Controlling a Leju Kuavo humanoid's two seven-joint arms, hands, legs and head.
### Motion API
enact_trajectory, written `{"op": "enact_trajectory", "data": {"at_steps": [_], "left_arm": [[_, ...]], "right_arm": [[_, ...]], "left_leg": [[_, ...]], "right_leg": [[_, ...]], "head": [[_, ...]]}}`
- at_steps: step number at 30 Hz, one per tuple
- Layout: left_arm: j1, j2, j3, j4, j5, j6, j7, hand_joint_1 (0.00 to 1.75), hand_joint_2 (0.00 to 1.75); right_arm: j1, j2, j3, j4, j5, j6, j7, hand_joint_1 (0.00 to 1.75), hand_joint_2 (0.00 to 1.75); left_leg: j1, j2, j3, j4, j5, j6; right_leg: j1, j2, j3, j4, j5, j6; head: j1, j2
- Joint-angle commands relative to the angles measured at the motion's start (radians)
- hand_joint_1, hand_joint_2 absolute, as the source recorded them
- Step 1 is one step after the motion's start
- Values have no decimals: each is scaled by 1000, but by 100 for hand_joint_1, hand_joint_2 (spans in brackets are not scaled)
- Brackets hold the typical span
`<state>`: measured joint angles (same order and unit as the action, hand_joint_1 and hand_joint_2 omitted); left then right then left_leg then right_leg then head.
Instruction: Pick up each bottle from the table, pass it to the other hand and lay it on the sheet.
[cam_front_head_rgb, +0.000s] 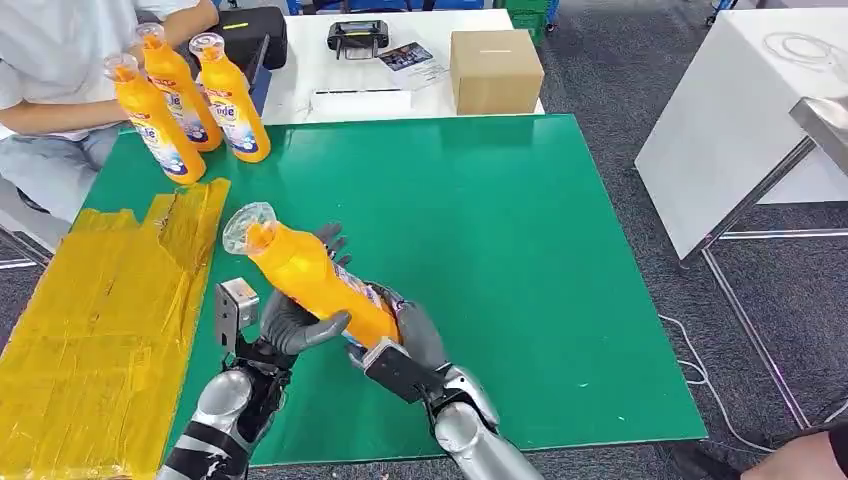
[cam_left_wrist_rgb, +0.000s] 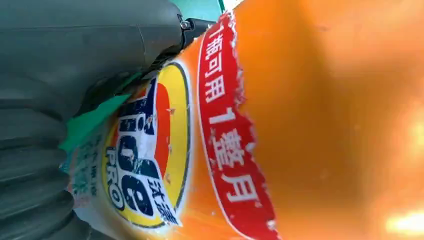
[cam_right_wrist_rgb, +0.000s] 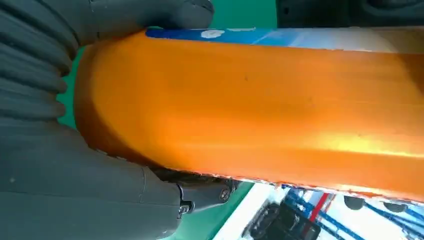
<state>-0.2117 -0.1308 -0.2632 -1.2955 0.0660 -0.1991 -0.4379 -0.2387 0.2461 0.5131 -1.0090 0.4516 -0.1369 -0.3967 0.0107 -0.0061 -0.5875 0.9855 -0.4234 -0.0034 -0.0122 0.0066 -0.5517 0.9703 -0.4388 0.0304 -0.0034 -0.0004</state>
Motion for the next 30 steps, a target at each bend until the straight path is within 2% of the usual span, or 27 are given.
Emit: {"op": "enact_trajectory", "data": {"at_steps": [1, 6, 7, 8, 10, 14, 24, 30], "left_arm": [[-72, -3, 13, 107, 13, 17, -3, 0, 175], [-73, -12, 53, 80, 40, 30, -16, 0, 175], [-71, -14, 62, 68, 46, 35, -17, 65, 175], [-69, -16, 71, 60, 53, 40, -18, 175, 175], [-63, -19, 86, 37, 64, 49, -17, 175, 175], [-53, -27, 93, 18, 57, 78, -32, 175, 175], [-36, -7, 68, -65, -73, 210, -87, 175, 175], [-19, 0, 96, -135, -119, 307, -132, 175, 175]], "right_arm": [[-56, -20, 78, 106, -53, 111, -18, 175, 175], [-67, -15, 100, 144, -54, 121, -16, 175, 175], [-68, -15, 101, 146, -53, 120, -15, 175, 175], [-68, -15, 102, 147, -53, 119, -14, 175, 175], [-68, -17, 104, 148, -52, 118, -12, 175, 175], [-68, -16, 99, 145, -55, 112, -11, 175, 175], [-52, -27, 59, 71, -72, 79, -8, 175, 175], [-36, -31, 39, 21, -63, 38, -13, 175, 175]], "left_leg": [[0, 0, 2, -1, 0, 0], [1, 0, 3, 0, -1, 0], [1, 0, 5, 0, -2, 0], [1, 0, 3, 0, -1, 0], [2, 0, 7, 0, -3, 1], [1, -1, 2, 0, -1, 0], [2, -1, 3, 1, -2, 0], [1, -1, 2, 0, -1, 0]], "right_leg": [[0, -1, 3, -1, -1, -1], [1, -1, 3, -1, -1, -1], [2, -2, 6, -2, -1, -1], [1, -1, 3, -1, -1, -1], [2, -2, 9, -2, -3, -2], [1, -2, 3, -1, -1, -1], [2, -3, 5, -1, -2, -1], [1, -3, 4, -1, -1, -1]], "head": [[0, 0], [0, 0], [0, 0], [0, 0], [0, 0], [0, 0], [0, 0], [0, 0]]}}
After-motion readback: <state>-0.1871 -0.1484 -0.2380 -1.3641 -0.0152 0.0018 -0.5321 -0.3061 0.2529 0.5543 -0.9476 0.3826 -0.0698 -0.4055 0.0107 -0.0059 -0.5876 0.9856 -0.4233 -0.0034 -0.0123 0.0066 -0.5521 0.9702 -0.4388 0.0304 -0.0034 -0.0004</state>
